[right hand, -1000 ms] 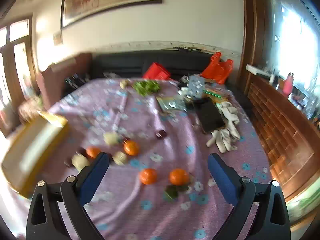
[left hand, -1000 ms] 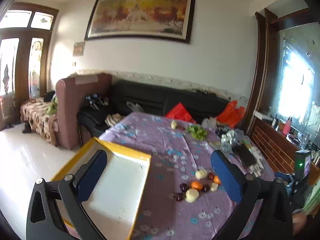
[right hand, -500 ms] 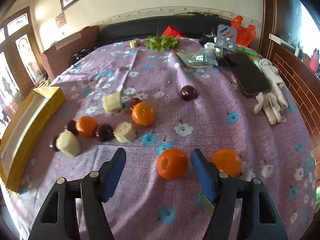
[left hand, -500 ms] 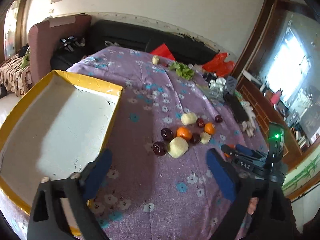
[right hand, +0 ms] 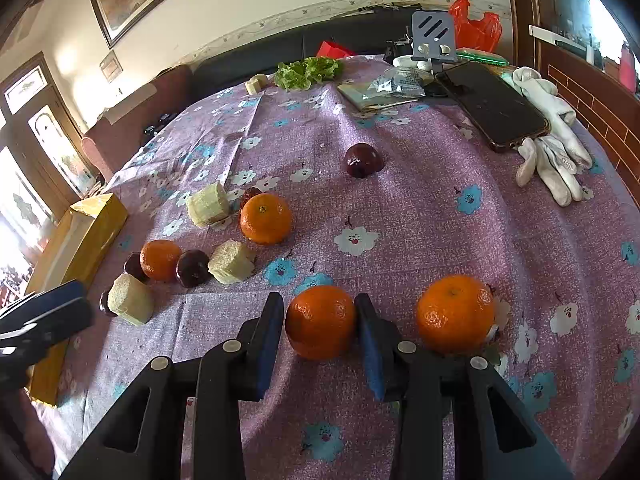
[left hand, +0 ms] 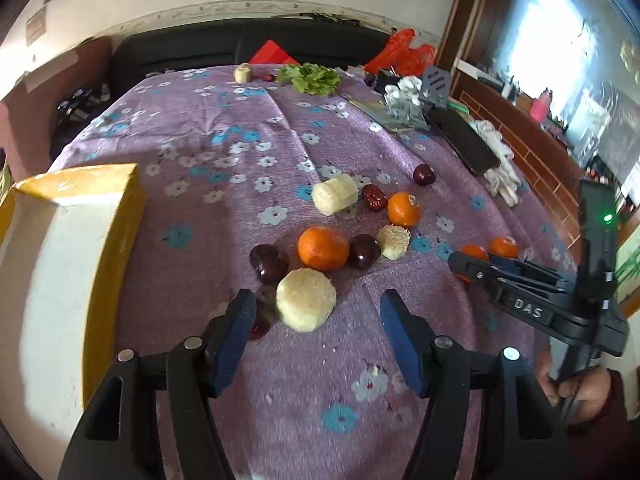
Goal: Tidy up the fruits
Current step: 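Grasp the pale round corn slice with the left tool while the right tool grasps an orange, then carry both items to the yellow tray and release them inside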
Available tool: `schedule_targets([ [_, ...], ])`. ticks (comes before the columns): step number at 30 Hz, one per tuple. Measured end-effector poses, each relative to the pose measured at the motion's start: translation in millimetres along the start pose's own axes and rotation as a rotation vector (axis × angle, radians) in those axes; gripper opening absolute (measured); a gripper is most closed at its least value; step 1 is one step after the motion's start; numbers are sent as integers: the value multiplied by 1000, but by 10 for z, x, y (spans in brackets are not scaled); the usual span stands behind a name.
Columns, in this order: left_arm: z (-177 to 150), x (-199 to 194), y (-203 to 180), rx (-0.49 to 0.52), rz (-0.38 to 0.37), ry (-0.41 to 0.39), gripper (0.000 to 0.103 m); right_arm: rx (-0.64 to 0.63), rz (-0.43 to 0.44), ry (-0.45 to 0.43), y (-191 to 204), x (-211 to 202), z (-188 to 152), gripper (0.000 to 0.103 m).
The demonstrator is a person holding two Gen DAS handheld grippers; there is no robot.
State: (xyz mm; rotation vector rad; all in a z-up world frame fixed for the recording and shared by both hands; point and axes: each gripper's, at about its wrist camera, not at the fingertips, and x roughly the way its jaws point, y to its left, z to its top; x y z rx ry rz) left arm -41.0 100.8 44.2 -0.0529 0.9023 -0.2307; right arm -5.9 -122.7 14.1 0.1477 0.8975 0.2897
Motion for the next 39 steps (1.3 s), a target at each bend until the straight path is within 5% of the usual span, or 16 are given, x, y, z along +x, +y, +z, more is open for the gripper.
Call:
schedule_targets([
  [3,31,193,-59,42,24,41,62,-10,-3,0,10,3,-9,39],
  [7,21,278,-125,105,110,45,35,-31,-4,2,52,11,-9,39],
  [15,-32,130,-52,64,85,14,34,-43,-4,2,85,24,-10,34],
  [24,-209,-834,298,-85,73,-141,35,-105,-40,-78,271,-155,-43,34],
  [30,-445,-1751,858,-211,138,-245,35,-141,93,-155,817,-829,2,35],
  [39,-555,-2809,1670,-287,309,-341,35,-364,378,-197,2375,-1479,293,35],
])
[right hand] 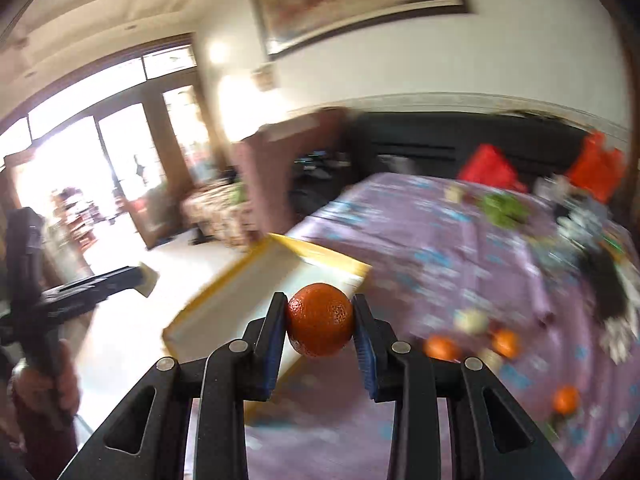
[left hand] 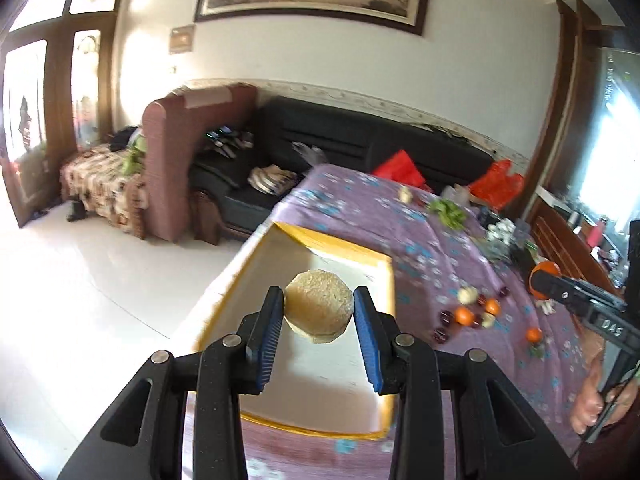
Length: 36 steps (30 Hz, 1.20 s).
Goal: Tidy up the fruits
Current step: 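Carry both items to the yellow tray and release them inside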
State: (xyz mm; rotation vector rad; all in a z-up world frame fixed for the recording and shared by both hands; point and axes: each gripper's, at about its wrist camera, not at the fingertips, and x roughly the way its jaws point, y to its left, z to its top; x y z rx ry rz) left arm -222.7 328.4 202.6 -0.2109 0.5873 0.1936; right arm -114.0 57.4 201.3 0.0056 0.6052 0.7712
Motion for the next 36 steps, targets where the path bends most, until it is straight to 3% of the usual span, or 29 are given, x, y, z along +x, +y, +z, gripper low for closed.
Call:
schedule_targets([
  [3,154,-31,225,12,70,-28,35,-48,69,13,418,291,273,35],
  [6,140,186,474,-20,88,18,35,-71,96,65,696,676,239,35],
  [13,-428,1002,748,-83,80,212,35,-76,98,294,929,1696,-471,36],
  [19,-694,1458,731,-86,67,320,35,-91,68,399,878,2096,-848,36],
  [25,-689,1537,746,-85,67,340,35,-125,58,434,1000,2198,-986,36],
  [29,-643,1481,747,-111,50,338,45,-137,60,434,1052,2206,-1047,36],
  [30,-630,1447,734,-111,53,331,51,-136,61,430,1048,2192,-1045,37],
  [32,-591,1354,720,-123,42,317,61,-140,70,418,1051,2129,-1019,44],
  [34,-556,1270,709,-144,32,306,67,-139,72,389,1041,2027,-968,59],
  [36,-506,1150,691,-170,25,290,70,-127,83,355,1005,1878,-895,63],
])
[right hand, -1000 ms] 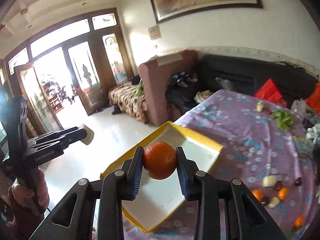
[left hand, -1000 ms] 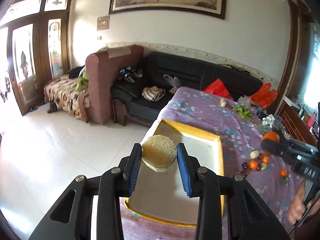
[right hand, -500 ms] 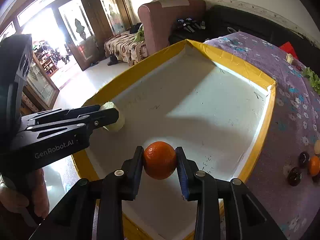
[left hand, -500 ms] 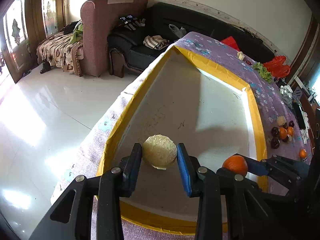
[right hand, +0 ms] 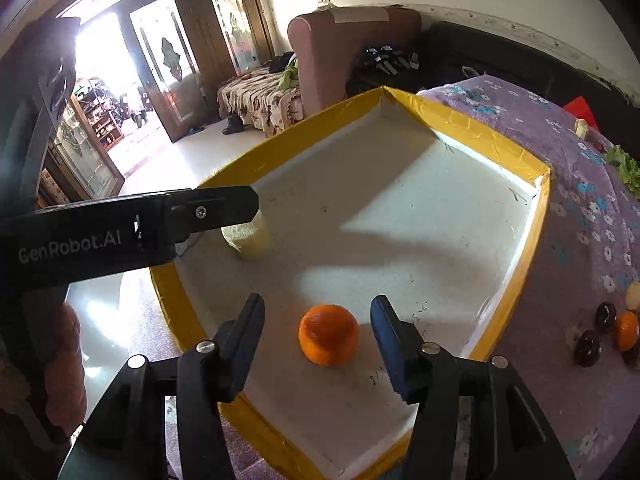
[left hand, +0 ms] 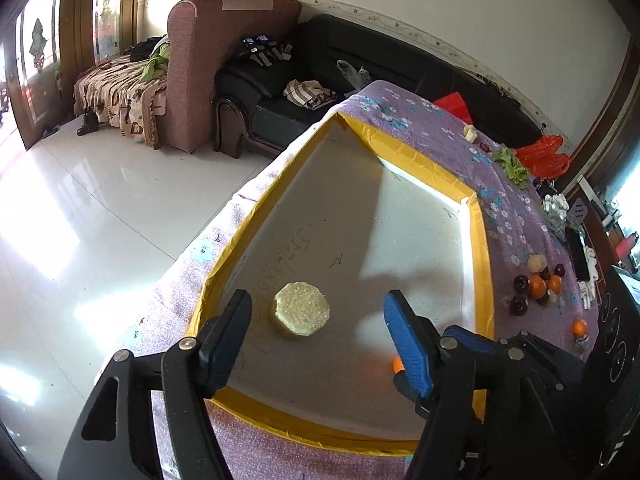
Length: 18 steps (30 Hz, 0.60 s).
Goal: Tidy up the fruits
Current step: 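Carry both items to the yellow tray and release them inside, then move both tools back over the fruit on the table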
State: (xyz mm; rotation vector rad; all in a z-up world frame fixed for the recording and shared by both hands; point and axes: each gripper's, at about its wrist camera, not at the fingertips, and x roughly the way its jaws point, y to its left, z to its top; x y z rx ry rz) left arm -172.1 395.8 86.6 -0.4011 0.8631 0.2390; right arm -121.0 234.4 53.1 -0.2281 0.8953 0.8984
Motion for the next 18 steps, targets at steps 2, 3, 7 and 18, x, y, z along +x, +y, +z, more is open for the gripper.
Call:
schedule_targets([
  [2,7,-117,-20,-16,6,-17,71,13,-10,-28,-49,-178,1,69],
  [3,0,-187,-46,-17,6,-28,73,24,-17,-42,-93,-264,-3,73],
  [7,-76,-461,-231,-14,1,-83,89,79,-130,-91,-515,-747,-56,82],
  [18,-335,-568,-1521,173,-202,-129,93,343,-605,-219,-2398,-2476,-912,103],
])
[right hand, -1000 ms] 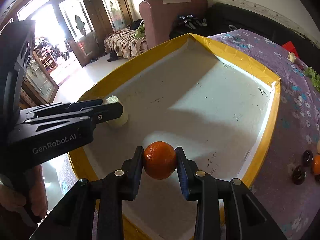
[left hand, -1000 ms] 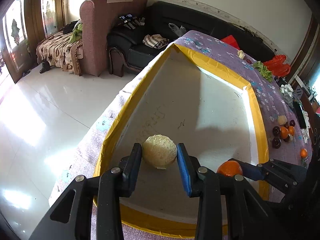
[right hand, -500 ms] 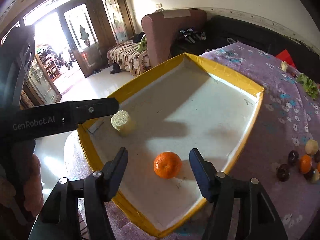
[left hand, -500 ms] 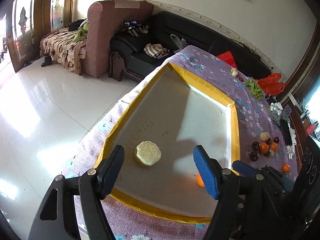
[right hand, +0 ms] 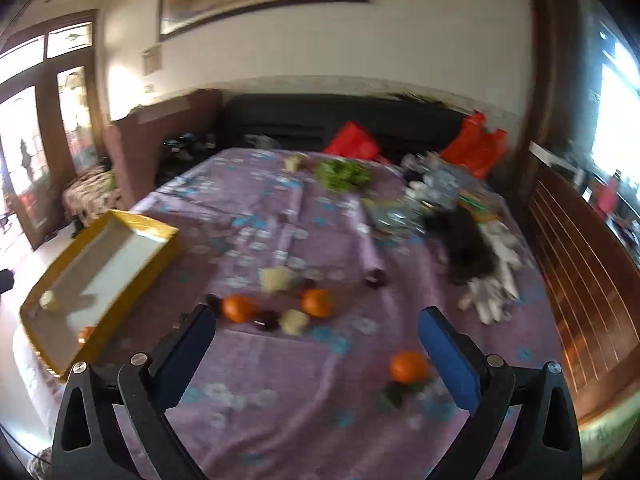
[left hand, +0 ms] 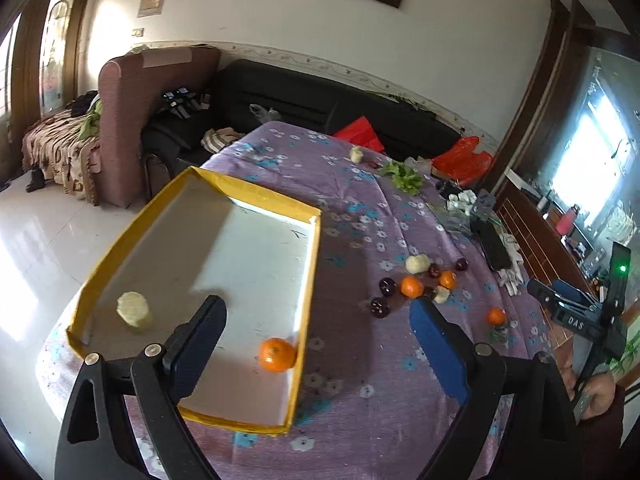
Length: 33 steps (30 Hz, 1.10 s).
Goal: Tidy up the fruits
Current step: 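Move both tools back over the fruit on the table, then grasp a dark red plum with the left tool while the right tool grasps a leafy orange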
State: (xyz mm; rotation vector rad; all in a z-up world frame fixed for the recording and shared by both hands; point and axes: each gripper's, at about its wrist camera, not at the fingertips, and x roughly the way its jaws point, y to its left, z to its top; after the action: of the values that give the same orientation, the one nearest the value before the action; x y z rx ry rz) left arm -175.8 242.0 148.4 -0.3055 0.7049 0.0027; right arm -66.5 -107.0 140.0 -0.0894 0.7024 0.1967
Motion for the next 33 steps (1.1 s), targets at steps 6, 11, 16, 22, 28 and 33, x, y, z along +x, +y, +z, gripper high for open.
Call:
schedule_targets([
  [6,-139,509,-253,15,-47,135,92,250,-12,174,-896,462,-252,69],
  [11,-172,714,-375,59,-54,193,54,275,22,165,-856,802,-404,65],
  [16,-161,917,-439,66,-13,220,45,268,23,159,-769,1120,-463,64],
  [22,-106,1214,-581,96,4,241,46,225,4,188,-677,1275,-571,39],
  [28,-68,1625,-995,198,-39,268,46,229,8,173,-697,1245,-605,38],
  [33,16,1930,-1024,244,50,270,46,217,-4,172,-672,1243,-603,39],
])
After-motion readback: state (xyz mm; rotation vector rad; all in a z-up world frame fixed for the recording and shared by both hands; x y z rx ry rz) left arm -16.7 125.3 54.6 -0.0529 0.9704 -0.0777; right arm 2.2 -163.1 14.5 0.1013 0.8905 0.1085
